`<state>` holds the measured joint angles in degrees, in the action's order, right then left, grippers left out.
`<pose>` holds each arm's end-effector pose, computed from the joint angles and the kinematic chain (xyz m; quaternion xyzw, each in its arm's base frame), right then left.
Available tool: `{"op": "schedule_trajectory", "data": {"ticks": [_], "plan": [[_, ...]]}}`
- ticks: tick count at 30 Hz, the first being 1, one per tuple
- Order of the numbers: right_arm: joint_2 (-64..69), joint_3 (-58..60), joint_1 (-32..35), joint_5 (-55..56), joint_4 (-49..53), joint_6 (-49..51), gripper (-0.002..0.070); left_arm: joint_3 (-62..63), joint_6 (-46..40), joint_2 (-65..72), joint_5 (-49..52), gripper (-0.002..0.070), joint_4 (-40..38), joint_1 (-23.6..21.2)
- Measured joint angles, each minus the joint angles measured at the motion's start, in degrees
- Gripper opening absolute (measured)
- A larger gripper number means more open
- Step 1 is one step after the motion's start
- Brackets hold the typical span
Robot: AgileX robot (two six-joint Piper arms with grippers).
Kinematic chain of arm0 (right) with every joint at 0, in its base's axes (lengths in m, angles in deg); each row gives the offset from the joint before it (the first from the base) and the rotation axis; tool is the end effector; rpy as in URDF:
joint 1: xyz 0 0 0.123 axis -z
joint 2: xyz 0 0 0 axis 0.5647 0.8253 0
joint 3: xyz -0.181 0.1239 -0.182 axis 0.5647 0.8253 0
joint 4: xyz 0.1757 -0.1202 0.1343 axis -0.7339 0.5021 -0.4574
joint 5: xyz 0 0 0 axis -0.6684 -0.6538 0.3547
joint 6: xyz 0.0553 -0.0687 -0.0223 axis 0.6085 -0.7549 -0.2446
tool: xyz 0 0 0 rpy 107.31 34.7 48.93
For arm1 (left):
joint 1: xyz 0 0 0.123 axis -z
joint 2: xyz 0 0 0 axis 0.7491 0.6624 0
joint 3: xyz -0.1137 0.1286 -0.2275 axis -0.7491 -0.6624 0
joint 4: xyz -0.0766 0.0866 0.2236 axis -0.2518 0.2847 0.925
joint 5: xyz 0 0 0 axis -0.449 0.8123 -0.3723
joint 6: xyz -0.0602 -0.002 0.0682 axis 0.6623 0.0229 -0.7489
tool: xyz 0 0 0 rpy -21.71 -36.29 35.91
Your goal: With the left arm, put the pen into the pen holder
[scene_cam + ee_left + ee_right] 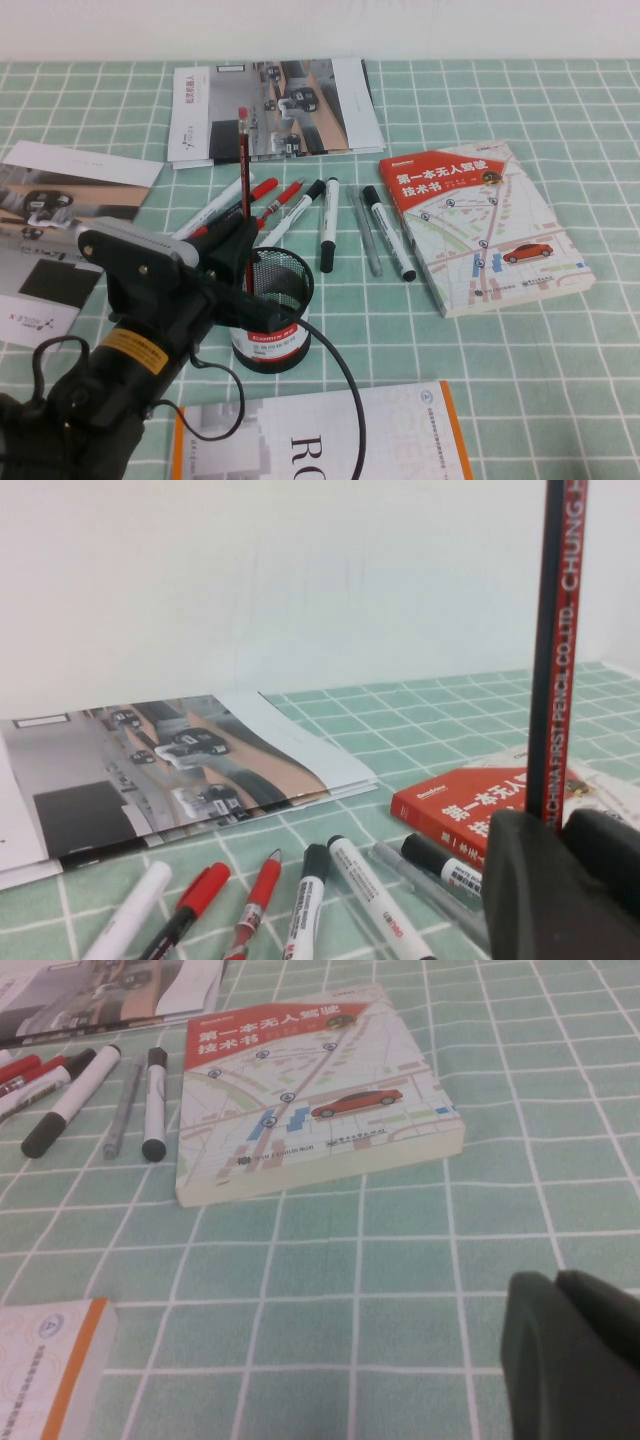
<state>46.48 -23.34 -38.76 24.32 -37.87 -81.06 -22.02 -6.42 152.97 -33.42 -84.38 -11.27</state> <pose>0.0521 0.0118 0.1723 -0.0010 0.7956 0.0988 0.5977 0.2239 -0.1594 0.1942 0.1680 0.6734 -0.2199 0.6856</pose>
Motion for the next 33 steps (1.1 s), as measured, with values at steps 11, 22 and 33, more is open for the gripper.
{"op": "schedule_trajectory", "data": {"ticks": [11,22,33], "plan": [[0.0,0.0,0.0,0.0,0.0,0.0,-0.002,0.0,-1.8,0.5,-0.2,0.0242,-5.0,0.0],[0.0,0.0,0.0,0.0,0.0,0.0,-0.002,-0.2,-2.9,-1.8,1.5,0.0239,-6.8,0.0],[0.0,0.0,0.0,0.0,0.0,0.0,-0.002,-0.7,-7.4,-26.4,28.7,0.0004,-7.2,0.0]]}}
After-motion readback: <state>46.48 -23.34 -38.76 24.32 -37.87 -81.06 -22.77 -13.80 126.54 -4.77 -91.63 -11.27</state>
